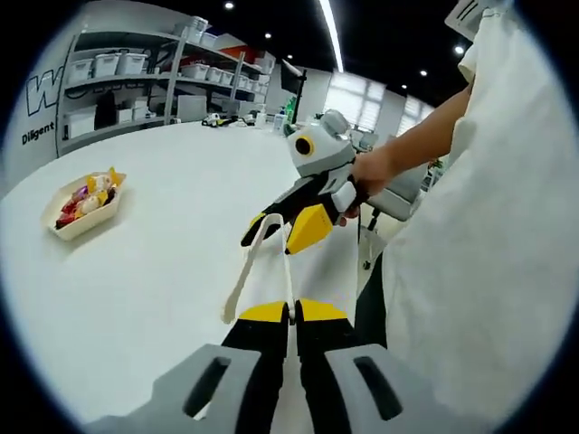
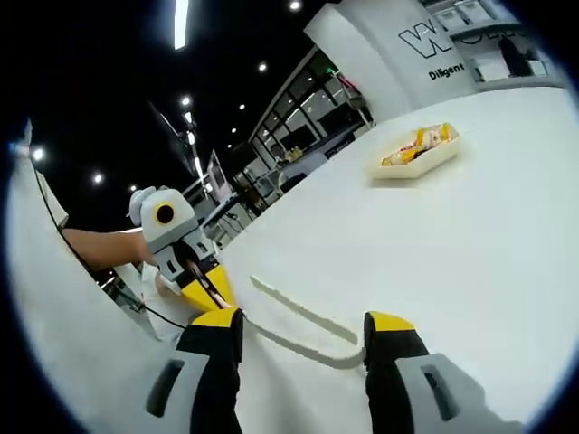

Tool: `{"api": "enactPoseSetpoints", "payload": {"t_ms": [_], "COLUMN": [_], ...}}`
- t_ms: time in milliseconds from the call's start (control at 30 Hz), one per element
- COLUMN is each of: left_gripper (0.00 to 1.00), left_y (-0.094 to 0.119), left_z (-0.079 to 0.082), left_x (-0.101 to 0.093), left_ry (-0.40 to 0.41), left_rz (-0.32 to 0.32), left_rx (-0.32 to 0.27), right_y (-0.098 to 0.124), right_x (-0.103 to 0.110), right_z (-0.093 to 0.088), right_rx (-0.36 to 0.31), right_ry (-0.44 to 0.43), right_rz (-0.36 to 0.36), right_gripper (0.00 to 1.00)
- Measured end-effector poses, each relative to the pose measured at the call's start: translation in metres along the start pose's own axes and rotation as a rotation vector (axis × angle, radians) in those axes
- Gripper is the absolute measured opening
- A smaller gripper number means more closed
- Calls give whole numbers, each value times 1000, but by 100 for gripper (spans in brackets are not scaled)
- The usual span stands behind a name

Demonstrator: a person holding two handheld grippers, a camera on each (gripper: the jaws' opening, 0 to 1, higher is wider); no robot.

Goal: Place the target food into the container with the food tongs after gripping and lifting it, then release it inside without dropping or visibly crushing the food.

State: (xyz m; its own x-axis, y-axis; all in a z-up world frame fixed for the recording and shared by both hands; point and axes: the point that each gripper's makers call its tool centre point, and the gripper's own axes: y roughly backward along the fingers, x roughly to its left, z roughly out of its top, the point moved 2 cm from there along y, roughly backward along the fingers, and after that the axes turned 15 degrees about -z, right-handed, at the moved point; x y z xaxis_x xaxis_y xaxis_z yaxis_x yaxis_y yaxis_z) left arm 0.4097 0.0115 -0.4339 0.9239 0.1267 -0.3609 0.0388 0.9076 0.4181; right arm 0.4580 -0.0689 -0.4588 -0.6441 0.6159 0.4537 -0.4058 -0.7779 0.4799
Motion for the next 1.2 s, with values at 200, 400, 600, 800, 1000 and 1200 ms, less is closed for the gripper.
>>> {"api": "enactPoseSetpoints", "payload": {"t_ms": [200, 400, 600, 800, 1000, 1200], "left_gripper": [0, 1, 1, 1, 2, 2], "left_y": [6, 11, 14, 14, 15, 16], "left_z": [1, -6, -12, -20, -23, -26], "left_x": [1, 4, 10, 14, 15, 21], "left_ry": [29, 47, 61, 78, 79, 81], "left_rz": [12, 49, 79, 103, 120, 143], "left_rx": [-19, -13, -17, -14, -4, 10], "right_y": [-2, -1, 5, 6, 4, 1], "right_x": [-7, -9, -11, -15, -20, -18], "right_z": [-2, -4, -19, -26, -25, -24], "right_rx": [6, 6, 45, 52, 52, 52], "right_ry": [-21, 68, 242, 347, 355, 379], "right_rz": [-38, -59, -80, -116, -131, -133], "right_gripper": [39, 46, 40, 27, 20, 17]}}
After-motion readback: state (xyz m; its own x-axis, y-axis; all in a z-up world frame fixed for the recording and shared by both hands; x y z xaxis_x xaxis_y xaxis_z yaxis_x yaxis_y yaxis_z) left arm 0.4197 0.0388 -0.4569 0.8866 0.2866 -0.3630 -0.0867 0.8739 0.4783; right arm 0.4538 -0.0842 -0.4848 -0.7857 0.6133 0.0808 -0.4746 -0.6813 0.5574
